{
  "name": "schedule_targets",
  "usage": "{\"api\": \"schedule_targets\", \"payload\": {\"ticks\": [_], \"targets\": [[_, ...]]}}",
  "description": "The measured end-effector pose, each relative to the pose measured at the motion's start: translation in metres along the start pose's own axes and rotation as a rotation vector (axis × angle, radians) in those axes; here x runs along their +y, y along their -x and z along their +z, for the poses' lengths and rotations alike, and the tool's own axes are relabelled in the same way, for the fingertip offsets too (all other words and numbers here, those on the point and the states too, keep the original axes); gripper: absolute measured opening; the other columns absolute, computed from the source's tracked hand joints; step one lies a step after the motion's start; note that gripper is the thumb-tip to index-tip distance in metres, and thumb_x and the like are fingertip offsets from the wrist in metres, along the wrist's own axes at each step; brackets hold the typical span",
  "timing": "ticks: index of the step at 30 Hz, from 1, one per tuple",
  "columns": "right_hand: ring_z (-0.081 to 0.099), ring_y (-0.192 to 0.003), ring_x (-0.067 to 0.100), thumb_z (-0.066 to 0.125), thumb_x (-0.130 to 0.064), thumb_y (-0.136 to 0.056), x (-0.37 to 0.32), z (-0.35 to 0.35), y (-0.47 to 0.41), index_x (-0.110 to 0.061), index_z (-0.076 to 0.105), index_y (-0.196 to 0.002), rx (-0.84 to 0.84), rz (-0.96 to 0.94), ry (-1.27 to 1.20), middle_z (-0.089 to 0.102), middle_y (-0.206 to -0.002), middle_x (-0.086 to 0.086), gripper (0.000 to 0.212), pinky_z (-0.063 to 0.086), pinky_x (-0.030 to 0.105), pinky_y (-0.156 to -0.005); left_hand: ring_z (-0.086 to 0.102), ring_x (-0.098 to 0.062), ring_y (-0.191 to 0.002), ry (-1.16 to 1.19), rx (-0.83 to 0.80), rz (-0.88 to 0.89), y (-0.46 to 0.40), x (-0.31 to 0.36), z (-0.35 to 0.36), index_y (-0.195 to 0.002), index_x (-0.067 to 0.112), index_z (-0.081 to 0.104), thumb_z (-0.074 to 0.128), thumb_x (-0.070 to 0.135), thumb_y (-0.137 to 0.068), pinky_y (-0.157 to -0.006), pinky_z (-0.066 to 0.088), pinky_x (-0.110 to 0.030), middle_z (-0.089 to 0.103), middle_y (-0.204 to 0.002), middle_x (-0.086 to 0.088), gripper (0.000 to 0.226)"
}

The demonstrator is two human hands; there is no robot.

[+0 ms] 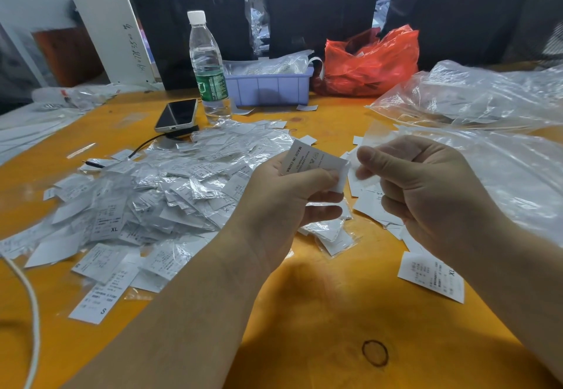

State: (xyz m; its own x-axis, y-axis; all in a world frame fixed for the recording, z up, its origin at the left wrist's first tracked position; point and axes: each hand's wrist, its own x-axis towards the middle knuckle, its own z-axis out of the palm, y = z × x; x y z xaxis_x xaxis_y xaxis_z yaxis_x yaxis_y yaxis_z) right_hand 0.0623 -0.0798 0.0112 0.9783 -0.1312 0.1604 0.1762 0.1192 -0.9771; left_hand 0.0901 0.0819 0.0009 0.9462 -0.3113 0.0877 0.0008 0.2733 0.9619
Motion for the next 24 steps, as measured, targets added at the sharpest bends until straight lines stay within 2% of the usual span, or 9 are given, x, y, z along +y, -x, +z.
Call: {"api": "schedule_targets", "payload": {"ticks": [3,7,9,14,18,24], "targets": [[0.021,-0.035,0.005,0.074,-0.024,-0.069,0.0007,0.0018,0.0010,0.003,0.062,-0.086,-0.008,0.010,0.011,0.052,-0.042,-0.007,0.034,0.024,0.017,-0.034,0.068,-0.015,-0.061,-0.007,0.001,-0.002,0.0004,0.0000,-0.0005,-0.093,0.009,0.063,0.067,-0.002,-0.084,-0.052,0.054,-0.025,0.067,-0.064,0.002,0.015],[0.021,-0.035,0.006,0.074,-0.025,-0.069,0.0006,0.0014,0.0000,0.003,0.062,-0.087,0.039,-0.007,0.036,0.051,-0.040,-0.009,0.036,0.024,0.018,-0.034,0.067,-0.016,-0.062,-0.010,0.009,-0.004,-0.0001,0.0002,-0.0008,-0.095,0.006,0.064,0.066,-0.001,-0.085,-0.053,0.054,-0.026,0.065,-0.076,-0.008,0.013],[0.021,-0.034,0.005,0.074,-0.026,-0.069,0.0006,-0.0010,-0.0021,0.004,0.061,-0.088,0.087,-0.024,0.030,0.052,-0.041,-0.009,0.038,0.024,0.017,-0.034,0.066,-0.016,-0.062,-0.013,0.005,-0.004,-0.0001,-0.0001,-0.0009,-0.092,0.006,0.065,0.066,-0.002,-0.085,-0.052,0.054,-0.027,0.066,-0.072,-0.006,0.011],[0.021,-0.035,0.007,0.076,-0.027,-0.068,0.0034,-0.0026,-0.0033,-0.006,0.062,-0.075,0.120,-0.045,0.020,0.063,-0.054,-0.003,0.026,0.024,0.017,-0.035,0.066,-0.016,-0.061,-0.015,-0.005,-0.015,0.0009,-0.0005,0.0002,-0.088,0.008,0.066,0.066,-0.003,-0.084,-0.051,0.054,-0.026,0.066,-0.068,-0.004,0.012],[0.020,-0.036,0.008,0.075,-0.029,-0.069,0.0047,-0.0019,-0.0018,-0.001,0.063,-0.082,0.121,-0.050,0.051,0.056,-0.046,-0.009,0.033,0.023,0.018,-0.035,0.066,-0.015,-0.061,-0.018,-0.002,-0.017,0.0010,-0.0001,0.0012,-0.090,0.007,0.065,0.066,-0.003,-0.084,-0.050,0.054,-0.026,0.066,-0.068,-0.003,0.012],[0.019,-0.036,0.008,0.075,-0.027,-0.070,0.0042,-0.0010,-0.0006,-0.006,0.063,-0.077,0.089,-0.052,0.032,0.057,-0.047,-0.008,0.025,0.023,0.018,-0.035,0.066,-0.015,-0.061,-0.028,0.021,-0.018,0.0008,-0.0006,0.0015,-0.091,0.006,0.065,0.066,-0.003,-0.084,-0.051,0.054,-0.026,0.065,-0.071,-0.005,0.012]]}}
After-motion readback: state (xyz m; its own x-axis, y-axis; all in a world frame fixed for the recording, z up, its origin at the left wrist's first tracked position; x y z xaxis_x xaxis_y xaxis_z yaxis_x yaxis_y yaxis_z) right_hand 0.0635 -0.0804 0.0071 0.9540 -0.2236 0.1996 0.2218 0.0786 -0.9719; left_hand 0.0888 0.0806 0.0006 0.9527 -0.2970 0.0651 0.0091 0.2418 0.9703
